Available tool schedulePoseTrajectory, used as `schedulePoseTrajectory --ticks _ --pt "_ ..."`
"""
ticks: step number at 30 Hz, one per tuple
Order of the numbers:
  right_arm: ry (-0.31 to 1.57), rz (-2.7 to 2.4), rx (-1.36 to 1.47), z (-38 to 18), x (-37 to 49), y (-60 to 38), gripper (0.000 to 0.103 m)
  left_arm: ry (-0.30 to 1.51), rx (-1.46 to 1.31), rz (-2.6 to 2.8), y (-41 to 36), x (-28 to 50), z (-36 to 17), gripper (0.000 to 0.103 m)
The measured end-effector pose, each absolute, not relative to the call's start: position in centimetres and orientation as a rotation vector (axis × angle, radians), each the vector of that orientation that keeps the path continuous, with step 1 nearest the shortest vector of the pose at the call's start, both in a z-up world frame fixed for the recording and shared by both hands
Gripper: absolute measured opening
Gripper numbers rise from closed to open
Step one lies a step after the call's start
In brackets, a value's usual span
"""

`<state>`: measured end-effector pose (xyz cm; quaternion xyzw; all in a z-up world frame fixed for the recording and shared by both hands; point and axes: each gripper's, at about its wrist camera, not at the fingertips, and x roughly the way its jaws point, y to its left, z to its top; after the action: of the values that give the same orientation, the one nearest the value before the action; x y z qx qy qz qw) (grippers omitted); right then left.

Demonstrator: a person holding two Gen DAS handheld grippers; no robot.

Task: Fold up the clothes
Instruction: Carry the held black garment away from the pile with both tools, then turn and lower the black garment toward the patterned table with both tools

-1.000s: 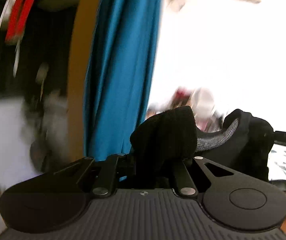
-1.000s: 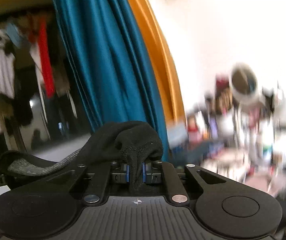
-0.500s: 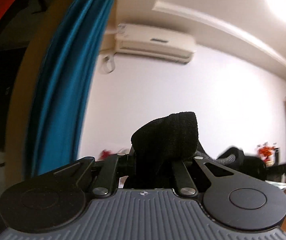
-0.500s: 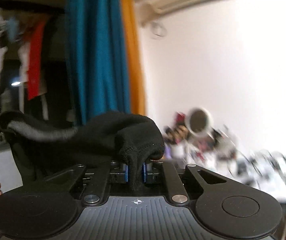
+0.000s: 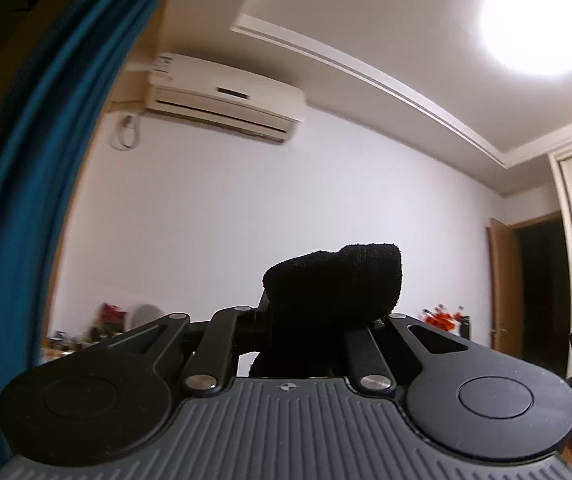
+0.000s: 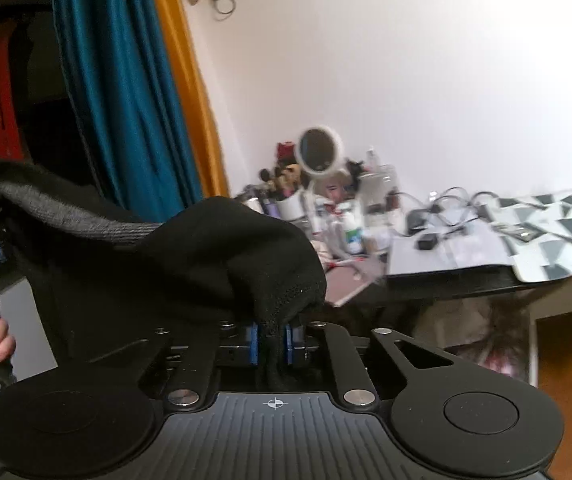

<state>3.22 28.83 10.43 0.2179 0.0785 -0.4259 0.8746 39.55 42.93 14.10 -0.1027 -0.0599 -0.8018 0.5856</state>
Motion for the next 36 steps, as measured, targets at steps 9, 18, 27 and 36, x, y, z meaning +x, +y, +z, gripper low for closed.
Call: schedulePoseTrajectory --ticks 9,18,27,36 --pt "-0.026 -1.137 0.468 9.6 -16.3 29.8 0.009 -0.049 -0.182 -2.038 34.6 24.4 12.8 0.012" --pt "-0.237 -1.31 0.378 9.4 -33.9 34.2 0.009 0.019 -0.077 -2.319 28.8 9.3 11.0 0.012" --pt "-0.298 -1.534 0.363 9.5 -43.4 36.9 0.009 0.011 -0.064 -2.455 22.9 1.8 11.3 0.012" --pt "-0.321 -1.64 0.343 9.3 -47.8 28.9 0.009 0.033 -0.054 -2.546 15.2 -2.5 9.6 0.012"
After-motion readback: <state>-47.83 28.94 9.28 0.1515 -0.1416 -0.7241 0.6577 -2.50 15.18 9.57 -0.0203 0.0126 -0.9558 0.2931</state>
